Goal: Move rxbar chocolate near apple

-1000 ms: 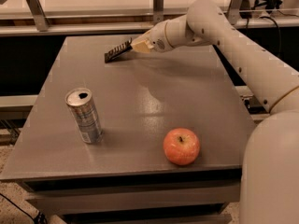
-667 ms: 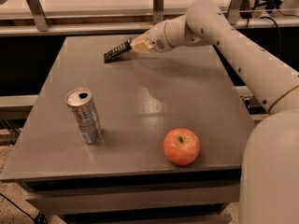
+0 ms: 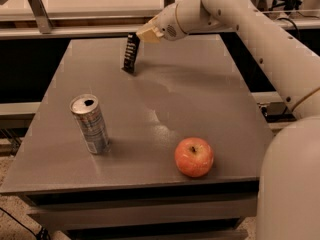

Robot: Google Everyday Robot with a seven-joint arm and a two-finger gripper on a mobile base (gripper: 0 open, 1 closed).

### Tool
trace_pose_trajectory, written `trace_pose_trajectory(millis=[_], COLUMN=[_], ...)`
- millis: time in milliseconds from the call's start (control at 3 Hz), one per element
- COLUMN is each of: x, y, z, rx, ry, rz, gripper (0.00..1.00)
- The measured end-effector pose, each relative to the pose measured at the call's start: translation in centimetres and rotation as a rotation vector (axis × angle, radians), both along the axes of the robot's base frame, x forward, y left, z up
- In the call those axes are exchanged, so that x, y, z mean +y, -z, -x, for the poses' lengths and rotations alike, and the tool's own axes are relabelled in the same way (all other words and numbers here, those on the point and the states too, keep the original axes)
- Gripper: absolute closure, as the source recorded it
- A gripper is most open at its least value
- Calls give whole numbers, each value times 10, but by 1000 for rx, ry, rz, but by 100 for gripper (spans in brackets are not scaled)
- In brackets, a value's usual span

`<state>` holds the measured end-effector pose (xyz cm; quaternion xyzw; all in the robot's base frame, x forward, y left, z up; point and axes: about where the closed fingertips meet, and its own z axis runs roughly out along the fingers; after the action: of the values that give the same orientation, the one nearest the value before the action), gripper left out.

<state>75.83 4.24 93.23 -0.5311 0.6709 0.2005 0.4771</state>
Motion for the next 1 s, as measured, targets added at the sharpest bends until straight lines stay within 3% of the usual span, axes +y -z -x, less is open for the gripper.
trace_pose_trajectory(millis=[1000], x=[-23], y=[-33], z=[50], rx=[34], ry=[23], rz=[-27], gripper=[100])
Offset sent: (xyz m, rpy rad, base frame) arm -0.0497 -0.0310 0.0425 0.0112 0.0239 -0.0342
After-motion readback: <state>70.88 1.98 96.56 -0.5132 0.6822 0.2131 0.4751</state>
